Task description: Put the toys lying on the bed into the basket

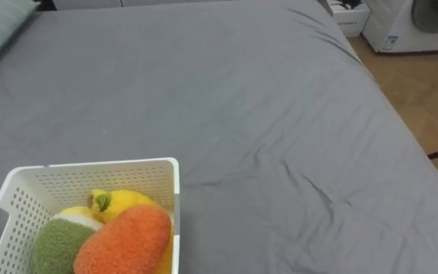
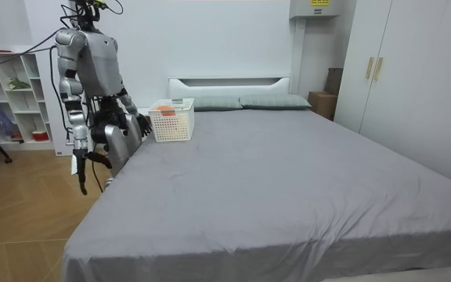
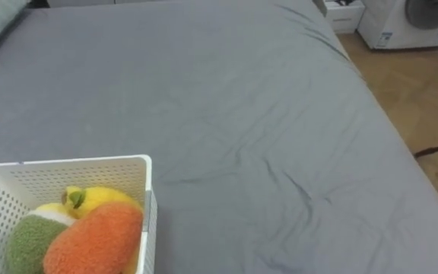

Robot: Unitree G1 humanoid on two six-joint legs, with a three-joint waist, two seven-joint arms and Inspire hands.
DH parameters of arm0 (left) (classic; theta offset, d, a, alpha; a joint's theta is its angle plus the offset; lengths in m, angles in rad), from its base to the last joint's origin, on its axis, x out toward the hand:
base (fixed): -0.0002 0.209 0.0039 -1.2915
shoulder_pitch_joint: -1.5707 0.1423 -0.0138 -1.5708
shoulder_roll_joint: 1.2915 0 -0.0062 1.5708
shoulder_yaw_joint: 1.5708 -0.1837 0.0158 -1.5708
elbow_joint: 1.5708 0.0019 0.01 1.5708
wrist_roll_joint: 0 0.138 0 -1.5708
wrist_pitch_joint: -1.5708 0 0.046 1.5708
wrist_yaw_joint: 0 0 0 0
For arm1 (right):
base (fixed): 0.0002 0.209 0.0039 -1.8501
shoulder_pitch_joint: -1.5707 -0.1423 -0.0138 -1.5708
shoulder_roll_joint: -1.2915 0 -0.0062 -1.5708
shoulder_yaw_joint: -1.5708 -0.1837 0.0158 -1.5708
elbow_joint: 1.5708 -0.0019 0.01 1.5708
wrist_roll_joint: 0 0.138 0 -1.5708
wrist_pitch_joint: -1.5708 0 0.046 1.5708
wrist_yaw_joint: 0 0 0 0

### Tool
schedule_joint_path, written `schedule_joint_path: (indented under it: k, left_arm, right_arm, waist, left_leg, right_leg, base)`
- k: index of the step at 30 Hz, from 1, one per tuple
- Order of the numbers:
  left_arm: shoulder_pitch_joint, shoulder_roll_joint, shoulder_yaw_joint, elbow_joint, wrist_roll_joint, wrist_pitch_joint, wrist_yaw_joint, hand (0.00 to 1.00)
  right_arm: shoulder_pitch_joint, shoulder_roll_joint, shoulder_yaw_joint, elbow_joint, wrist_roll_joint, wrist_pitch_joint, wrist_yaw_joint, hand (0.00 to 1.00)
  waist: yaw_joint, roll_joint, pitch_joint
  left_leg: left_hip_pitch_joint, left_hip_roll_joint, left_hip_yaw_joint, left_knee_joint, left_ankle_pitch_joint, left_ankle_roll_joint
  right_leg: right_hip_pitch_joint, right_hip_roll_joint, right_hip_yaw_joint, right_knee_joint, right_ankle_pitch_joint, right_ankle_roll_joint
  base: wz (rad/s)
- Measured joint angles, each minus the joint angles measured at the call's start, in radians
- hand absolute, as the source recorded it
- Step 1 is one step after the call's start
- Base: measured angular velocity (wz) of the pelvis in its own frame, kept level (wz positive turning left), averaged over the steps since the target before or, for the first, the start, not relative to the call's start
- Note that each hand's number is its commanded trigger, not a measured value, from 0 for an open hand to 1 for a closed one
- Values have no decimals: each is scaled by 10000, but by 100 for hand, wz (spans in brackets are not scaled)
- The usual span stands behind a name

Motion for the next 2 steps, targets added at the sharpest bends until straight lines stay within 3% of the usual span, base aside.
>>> schedule_joint_path:
  k: [2]
  left_arm:
    - [0, 0, 1, 2, 1, -41, 3, 0]
  right_arm:
    - [-166, -1, 99, 46, -2, 0, 247, 0]
  waist:
    - [18, -1, 0]
  left_leg:
    - [5, -3, -16, -1, 0, 0]
  right_leg:
    - [10, -1, -8, 1, -2, 0]
  base:
    - [0]
